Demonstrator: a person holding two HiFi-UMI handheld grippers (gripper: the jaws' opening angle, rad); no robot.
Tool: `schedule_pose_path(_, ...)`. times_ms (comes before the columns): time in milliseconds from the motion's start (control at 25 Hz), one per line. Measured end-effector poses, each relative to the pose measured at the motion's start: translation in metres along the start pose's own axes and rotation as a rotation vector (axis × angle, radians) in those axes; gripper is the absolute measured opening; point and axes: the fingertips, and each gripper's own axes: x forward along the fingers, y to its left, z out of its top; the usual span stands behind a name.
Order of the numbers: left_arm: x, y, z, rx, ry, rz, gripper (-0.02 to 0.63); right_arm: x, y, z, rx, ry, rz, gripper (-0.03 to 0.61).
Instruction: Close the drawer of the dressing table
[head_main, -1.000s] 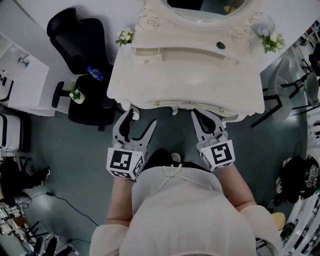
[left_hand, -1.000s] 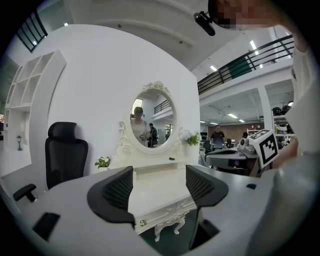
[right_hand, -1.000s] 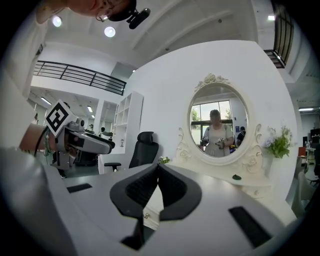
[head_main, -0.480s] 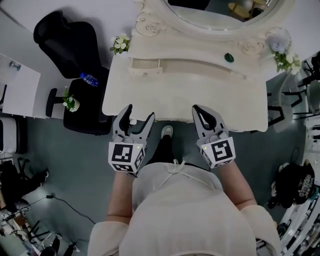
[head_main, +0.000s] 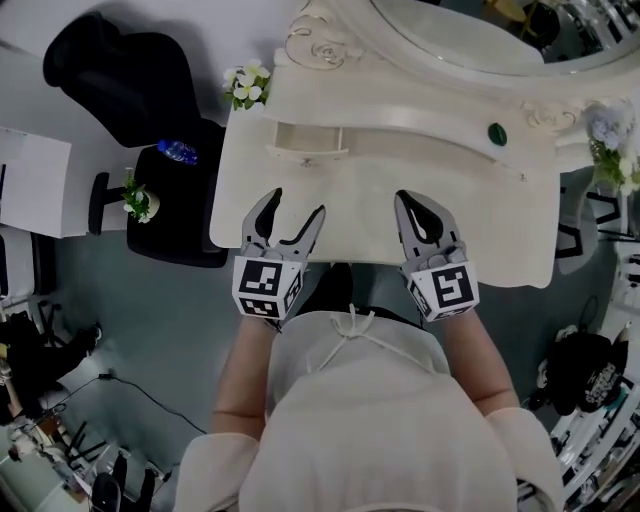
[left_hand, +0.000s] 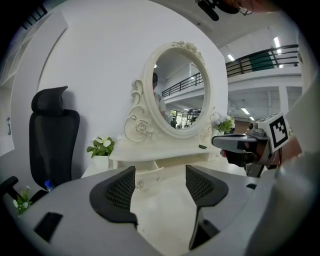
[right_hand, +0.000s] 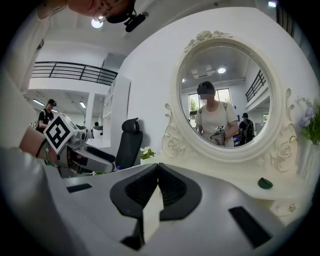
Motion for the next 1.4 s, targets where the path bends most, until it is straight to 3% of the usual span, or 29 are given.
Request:
schedule_pose_path(360, 0.066, 0.032, -0.056, -0.032, 0.135, -0.030, 0.327, 0.061, -0.010, -0.031, -0.020, 0.064, 0.044, 0.006)
schedule_pose_path(600, 0.104, 0.048, -0.085, -0.057, 0.206, -0.001, 0.285, 0.085, -0.020, -0.052, 0.011, 0.098, 0.029, 0.006)
schedule_pose_path(880, 0.122, 0.055, -0.095, -0.073, 0.234, 0.027, 0.243, 0.097, -0.028, -0.069, 0.032, 0.131, 0.013, 0.006)
schedule_pose_path(1120, 0.124, 0.061, -0.097, -0.087, 0.235, 0.063, 0.114, 0.099, -0.032, -0.081, 0.050, 0.151, 0.001, 0.006)
schedule_pose_path(1400, 0.124, 0.060, -0.096, -0.086, 0.249, 0.030, 0.109, 0.098, -0.037, -0.084, 0.065, 0.167, -0.022, 0.006)
